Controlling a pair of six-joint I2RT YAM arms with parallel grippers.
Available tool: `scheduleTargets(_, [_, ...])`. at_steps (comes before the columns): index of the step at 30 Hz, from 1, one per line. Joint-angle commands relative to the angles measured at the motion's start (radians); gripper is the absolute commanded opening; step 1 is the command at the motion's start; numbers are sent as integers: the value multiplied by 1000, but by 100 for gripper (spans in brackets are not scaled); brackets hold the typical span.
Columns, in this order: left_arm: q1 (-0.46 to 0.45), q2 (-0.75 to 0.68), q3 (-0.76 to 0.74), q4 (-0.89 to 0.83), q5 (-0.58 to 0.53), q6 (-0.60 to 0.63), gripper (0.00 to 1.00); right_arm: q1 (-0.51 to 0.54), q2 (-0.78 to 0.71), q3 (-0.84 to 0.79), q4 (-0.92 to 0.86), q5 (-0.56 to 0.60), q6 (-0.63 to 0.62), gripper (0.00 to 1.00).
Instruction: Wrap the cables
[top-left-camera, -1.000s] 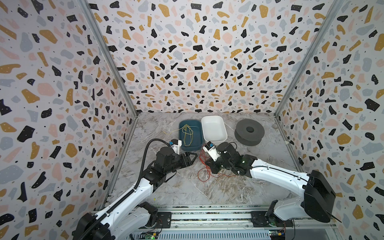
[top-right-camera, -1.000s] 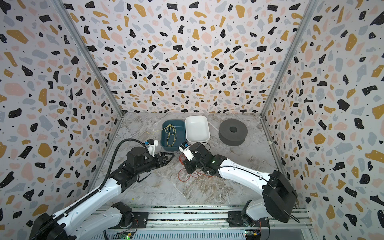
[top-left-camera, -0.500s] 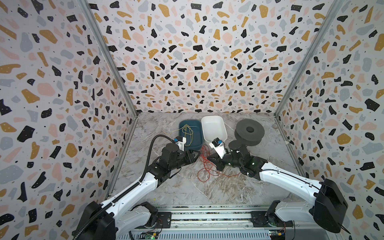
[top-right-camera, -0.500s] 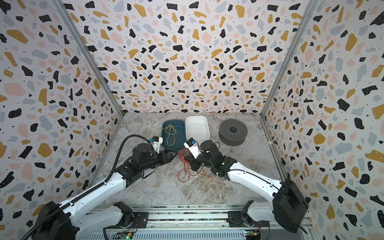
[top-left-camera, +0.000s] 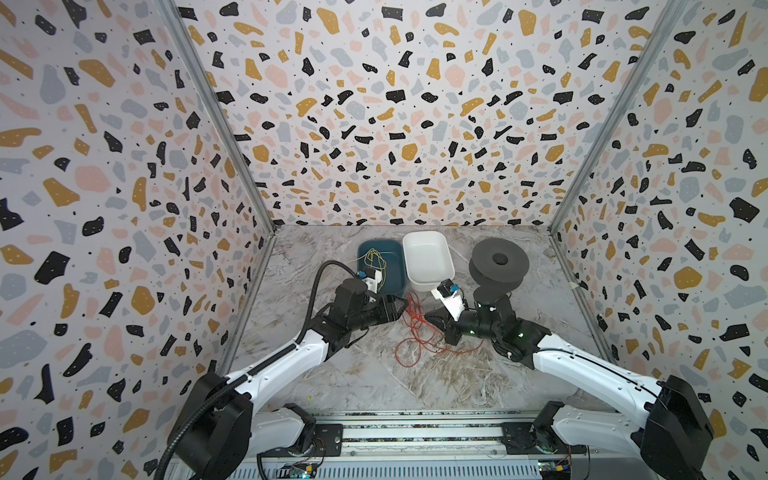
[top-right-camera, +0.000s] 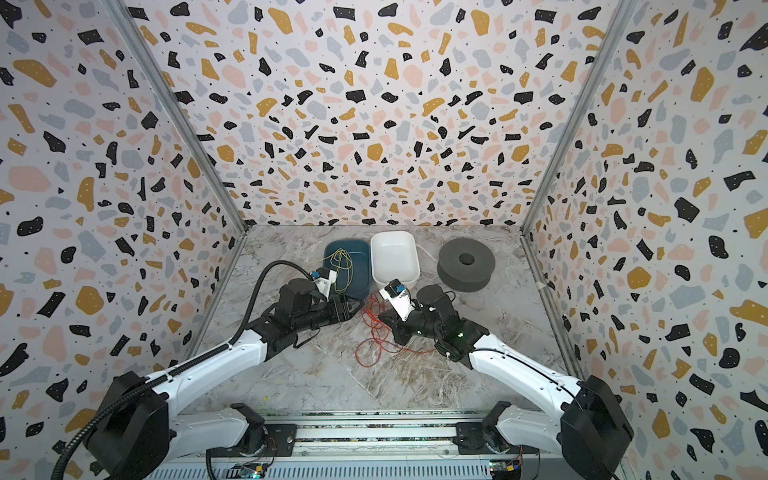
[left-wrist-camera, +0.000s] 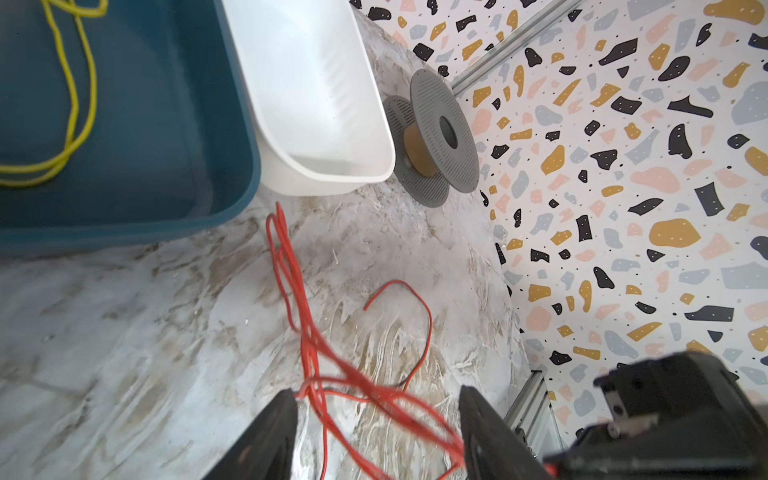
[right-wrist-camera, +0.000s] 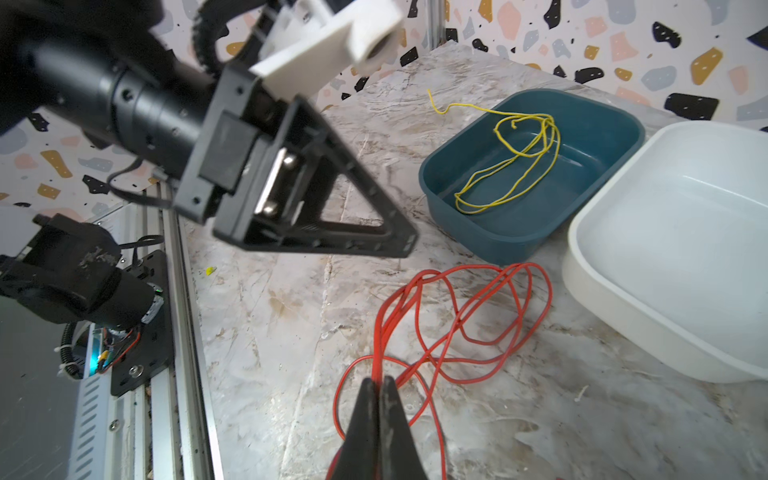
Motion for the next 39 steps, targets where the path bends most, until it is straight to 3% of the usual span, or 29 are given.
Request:
scheduleTargets(1, [3,-44,-57,85,-27,-6,64,-37,-21,-13,33,-53,34,0])
scheduleTargets(7, [1,-13,-113,164,-36,99,52,-100,-15,-21,41,-142,87,0])
scheduleTargets(15, [-70,124,-51,230,-96,179,50,-136,-7,-18,43,-193,122,0])
scheduleTargets(25, [-93,222,-4,314,-126,205,43,-142,28,-1,43,-217,158,0])
scheduleTargets(39, [-105,282,10,300,-151,225,35,-159,37,18,32,-190,184,0])
